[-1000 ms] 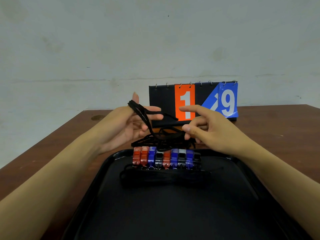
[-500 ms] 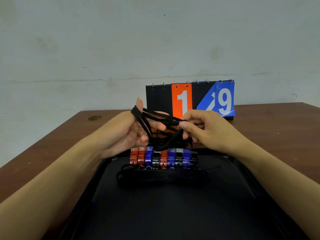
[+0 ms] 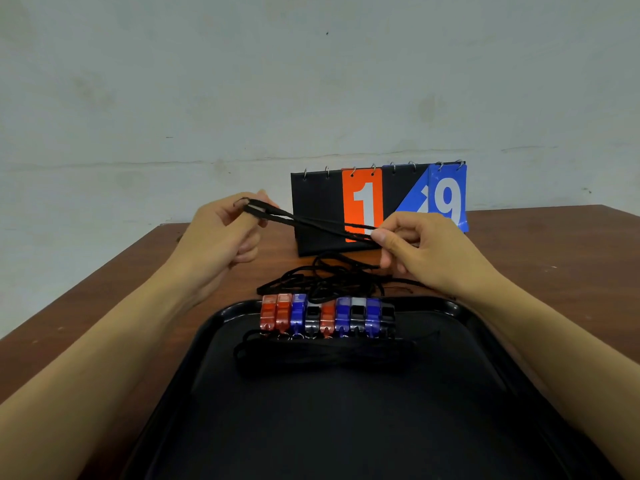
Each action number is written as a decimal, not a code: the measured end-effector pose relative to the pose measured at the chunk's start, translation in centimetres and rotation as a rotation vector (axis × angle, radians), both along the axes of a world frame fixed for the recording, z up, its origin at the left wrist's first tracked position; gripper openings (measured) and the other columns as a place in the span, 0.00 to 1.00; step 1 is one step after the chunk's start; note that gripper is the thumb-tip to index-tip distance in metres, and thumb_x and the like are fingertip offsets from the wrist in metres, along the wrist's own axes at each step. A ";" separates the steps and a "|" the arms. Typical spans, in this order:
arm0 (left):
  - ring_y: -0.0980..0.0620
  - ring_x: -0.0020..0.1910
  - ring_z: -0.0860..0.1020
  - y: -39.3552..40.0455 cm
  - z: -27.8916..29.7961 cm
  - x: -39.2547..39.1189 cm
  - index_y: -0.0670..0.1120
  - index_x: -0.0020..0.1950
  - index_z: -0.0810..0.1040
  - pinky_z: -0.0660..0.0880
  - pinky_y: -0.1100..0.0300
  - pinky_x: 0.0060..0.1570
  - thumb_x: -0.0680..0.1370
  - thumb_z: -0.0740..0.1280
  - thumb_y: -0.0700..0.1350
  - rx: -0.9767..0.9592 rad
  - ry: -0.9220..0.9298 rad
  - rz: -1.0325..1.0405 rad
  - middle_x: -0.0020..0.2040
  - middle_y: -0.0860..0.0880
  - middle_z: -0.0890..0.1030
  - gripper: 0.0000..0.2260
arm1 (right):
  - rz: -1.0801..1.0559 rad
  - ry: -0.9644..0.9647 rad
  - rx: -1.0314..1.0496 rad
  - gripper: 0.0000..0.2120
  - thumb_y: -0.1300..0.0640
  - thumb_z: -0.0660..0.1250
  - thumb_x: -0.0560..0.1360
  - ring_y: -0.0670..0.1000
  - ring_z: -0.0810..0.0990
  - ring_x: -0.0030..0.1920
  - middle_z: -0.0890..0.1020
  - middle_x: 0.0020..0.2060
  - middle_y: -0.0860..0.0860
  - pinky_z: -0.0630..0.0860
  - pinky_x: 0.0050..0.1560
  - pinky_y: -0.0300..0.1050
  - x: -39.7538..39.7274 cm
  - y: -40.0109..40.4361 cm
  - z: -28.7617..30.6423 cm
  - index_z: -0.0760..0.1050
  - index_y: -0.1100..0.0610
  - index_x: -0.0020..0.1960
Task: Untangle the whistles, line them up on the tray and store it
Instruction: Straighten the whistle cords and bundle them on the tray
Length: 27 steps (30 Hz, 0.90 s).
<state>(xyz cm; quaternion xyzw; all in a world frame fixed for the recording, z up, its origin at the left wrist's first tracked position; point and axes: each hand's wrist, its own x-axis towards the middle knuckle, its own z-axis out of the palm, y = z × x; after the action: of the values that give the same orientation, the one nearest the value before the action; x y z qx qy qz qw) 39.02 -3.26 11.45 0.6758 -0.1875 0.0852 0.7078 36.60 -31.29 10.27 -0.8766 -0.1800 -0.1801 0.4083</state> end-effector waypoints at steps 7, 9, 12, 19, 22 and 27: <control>0.60 0.24 0.68 0.1 -0.7 0.5 0.54 0.48 0.84 0.62 0.68 0.28 0.83 0.67 0.48 0.553 -0.277 0.363 0.27 0.62 0.76 0.07 | 0.032 -0.055 0.424 0.08 0.53 0.67 0.81 0.43 0.80 0.33 0.85 0.35 0.47 0.75 0.37 0.34 0.3 -0.4 0.4 0.83 0.54 0.47; 0.61 0.26 0.70 -0.1 -0.9 0.4 0.55 0.47 0.83 0.63 0.71 0.28 0.83 0.67 0.49 0.584 -0.309 0.396 0.29 0.64 0.77 0.07 | 0.063 -0.045 0.516 0.06 0.55 0.68 0.81 0.44 0.81 0.35 0.85 0.36 0.48 0.76 0.37 0.36 0.4 -0.4 0.5 0.83 0.54 0.50; 0.60 0.29 0.71 -0.2 -1.1 0.5 0.53 0.48 0.83 0.64 0.68 0.33 0.82 0.68 0.45 0.637 -0.365 0.460 0.30 0.60 0.75 0.05 | 0.064 -0.027 0.491 0.07 0.54 0.67 0.82 0.44 0.79 0.35 0.84 0.34 0.47 0.75 0.38 0.36 0.3 -0.4 0.5 0.82 0.54 0.47; 0.58 0.33 0.73 0.7 -1.1 1.1 0.47 0.52 0.84 0.68 0.62 0.38 0.81 0.69 0.43 0.797 -0.439 0.525 0.40 0.55 0.79 0.05 | 0.243 0.146 0.458 0.13 0.50 0.63 0.81 0.45 0.72 0.33 0.74 0.31 0.47 0.72 0.39 0.36 -0.9 0.6 0.7 0.75 0.57 0.41; 0.60 0.35 0.74 0.9 -1.2 1.3 0.50 0.51 0.83 0.68 0.60 0.40 0.80 0.69 0.44 0.820 -0.424 0.525 0.42 0.57 0.79 0.03 | 0.371 0.243 0.569 0.12 0.50 0.64 0.77 0.45 0.70 0.33 0.73 0.32 0.48 0.71 0.40 0.40 -1.1 0.7 0.8 0.73 0.59 0.42; 0.65 0.29 0.73 1.3 -0.9 1.2 0.53 0.50 0.79 0.65 0.71 0.34 0.80 0.71 0.43 0.804 -0.410 0.433 0.46 0.54 0.81 0.05 | 0.366 0.281 0.553 0.11 0.52 0.64 0.79 0.45 0.73 0.34 0.76 0.33 0.48 0.73 0.42 0.39 -0.7 0.3 0.6 0.75 0.58 0.44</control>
<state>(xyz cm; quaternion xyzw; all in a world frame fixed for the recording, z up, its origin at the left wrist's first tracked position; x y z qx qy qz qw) 40.19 -1.91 10.52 0.8878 -0.1961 0.2821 0.3062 35.93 -30.94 10.92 -0.7023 -0.2206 -0.0235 0.6764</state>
